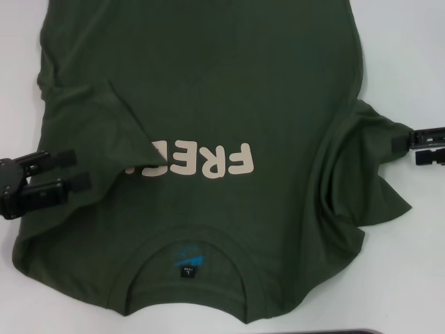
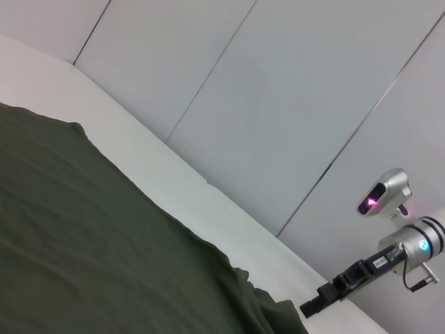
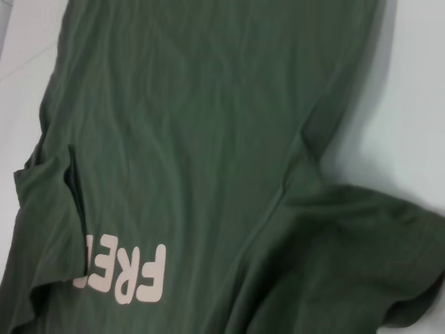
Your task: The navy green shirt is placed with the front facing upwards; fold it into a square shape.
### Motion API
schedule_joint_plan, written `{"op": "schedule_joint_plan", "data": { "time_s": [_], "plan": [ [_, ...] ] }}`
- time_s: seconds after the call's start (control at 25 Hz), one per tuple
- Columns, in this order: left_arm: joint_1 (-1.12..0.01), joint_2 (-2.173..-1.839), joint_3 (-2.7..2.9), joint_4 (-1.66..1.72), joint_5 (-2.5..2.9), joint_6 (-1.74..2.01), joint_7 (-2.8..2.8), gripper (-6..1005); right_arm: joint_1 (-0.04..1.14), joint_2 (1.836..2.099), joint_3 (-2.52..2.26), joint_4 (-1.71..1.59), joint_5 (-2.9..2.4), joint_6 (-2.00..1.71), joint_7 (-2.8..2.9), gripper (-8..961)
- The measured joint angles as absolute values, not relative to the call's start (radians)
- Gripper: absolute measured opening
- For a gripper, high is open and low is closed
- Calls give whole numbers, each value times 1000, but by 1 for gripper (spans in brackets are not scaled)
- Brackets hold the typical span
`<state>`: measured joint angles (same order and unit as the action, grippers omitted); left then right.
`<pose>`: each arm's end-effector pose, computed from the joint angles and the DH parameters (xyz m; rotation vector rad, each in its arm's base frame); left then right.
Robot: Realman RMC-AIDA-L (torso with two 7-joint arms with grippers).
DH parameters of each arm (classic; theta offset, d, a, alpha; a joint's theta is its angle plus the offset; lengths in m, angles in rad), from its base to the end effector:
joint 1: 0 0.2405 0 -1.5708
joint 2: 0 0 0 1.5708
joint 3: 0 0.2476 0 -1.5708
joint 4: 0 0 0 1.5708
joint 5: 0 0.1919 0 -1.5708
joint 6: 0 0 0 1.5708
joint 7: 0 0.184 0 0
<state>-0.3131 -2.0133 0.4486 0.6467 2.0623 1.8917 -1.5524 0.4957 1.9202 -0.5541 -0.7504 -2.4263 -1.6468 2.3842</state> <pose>-0.2810 0.2435 0.0193 -2.5888 -1.1082 -0.9538 0.3226 0.3028 0.0354 -2.1634 1.9583 0.2677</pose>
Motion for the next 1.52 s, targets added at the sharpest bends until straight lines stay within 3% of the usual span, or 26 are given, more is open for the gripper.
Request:
{"op": "schedule_joint_plan", "data": {
  "time_s": [1.52],
  "plan": [
    [-316,-2019,420,643,2060,1870,-1546,842,531,1923,-527,-595,-2407,-1504,2466,945]
  ]
}}
